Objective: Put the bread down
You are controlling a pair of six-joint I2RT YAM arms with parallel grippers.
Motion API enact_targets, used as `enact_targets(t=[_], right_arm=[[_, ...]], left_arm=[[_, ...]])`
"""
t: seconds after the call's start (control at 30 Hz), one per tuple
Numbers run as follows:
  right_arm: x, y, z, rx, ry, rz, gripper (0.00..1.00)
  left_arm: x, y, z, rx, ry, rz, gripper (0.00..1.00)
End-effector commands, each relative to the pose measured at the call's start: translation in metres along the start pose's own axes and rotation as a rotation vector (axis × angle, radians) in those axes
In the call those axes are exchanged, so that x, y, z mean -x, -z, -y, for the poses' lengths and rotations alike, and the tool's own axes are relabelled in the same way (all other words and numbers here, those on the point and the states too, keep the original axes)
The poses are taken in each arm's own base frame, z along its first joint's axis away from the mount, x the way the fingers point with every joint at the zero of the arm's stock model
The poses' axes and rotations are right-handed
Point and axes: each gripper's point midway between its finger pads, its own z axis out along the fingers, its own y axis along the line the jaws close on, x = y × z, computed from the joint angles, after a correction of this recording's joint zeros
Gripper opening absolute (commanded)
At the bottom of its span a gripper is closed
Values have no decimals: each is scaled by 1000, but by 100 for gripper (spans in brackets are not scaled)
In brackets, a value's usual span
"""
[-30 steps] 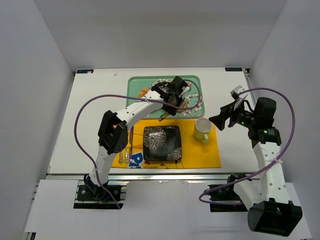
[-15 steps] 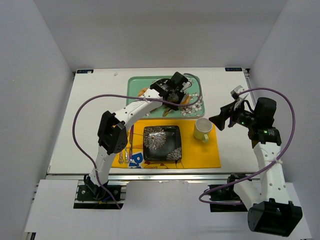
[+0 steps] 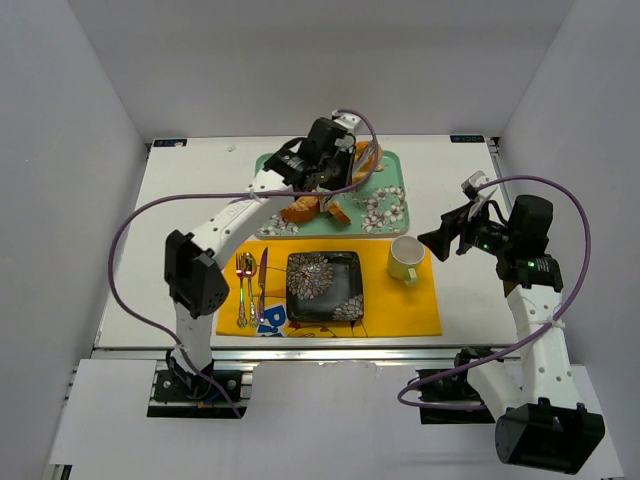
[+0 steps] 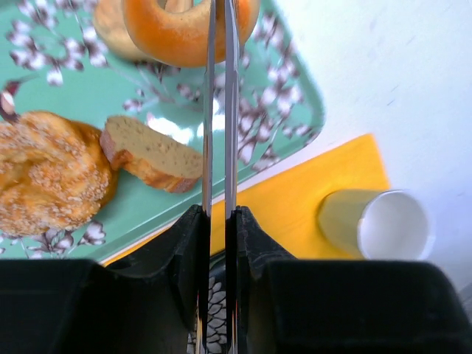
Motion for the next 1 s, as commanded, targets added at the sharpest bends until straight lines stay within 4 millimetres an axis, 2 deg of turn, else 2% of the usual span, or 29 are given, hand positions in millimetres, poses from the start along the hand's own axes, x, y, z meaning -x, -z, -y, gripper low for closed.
enact_targets(t=[0.0,0.03,0.1,0.13,0.17,0.2,0.23,0.27,0.33,0.37,0.4,0.43,0.47,0.5,0.57,0.6,0.67,0.7,0.9,0.97], right_arm=[[26,6,-1,-5,62,57,87],[26,6,-1,-3,61,57,87],[25,6,-1,2,62,55,87],[26,6,-2,5,67,57,87],[26,6,-2,3,69,56,87],[26,6,-2,4,69,55,87],[25,6,-1,4,70,52,87],[25,6,-2,5,70,51,87],[23,5,-2,9,66,48,87],[23,5,-2,13,65,48,87],[23,5,-3,18,65,50,87],[22,4,-3,20,61,48,87],[22,3,-3,23,60,48,87],[22,3,-4,31,60,49,87],[22,2,-4,40,61,50,87],[21,2,-5,45,60,50,87],[21,1,-6,54,59,51,87],[21,1,-6,55,59,52,87],[21,2,-8,62,57,51,87],[21,2,-8,61,55,48,87]], left_arm=[[70,77,16,-104,67,251,0],[71,85,14,-110,73,264,0],[61,93,10,-113,85,252,0],[62,114,10,-122,87,275,0],[43,113,5,-109,87,227,0],[34,120,4,-115,91,210,0],[32,145,3,-129,98,233,0],[-1,143,5,-160,93,153,0],[-30,159,9,-207,109,107,0],[-45,183,12,-254,111,97,0],[-77,179,10,-253,130,21,0],[-93,185,11,-263,138,-8,0],[-108,200,11,-278,145,-21,0],[-135,197,11,-285,168,-89,0],[-161,205,14,-299,175,-137,0],[-183,199,12,-284,189,-191,0],[-201,195,15,-282,186,-226,0],[-218,188,16,-272,182,-269,0],[-245,156,13,-173,115,-338,0],[-253,147,10,-145,102,-349,6]])
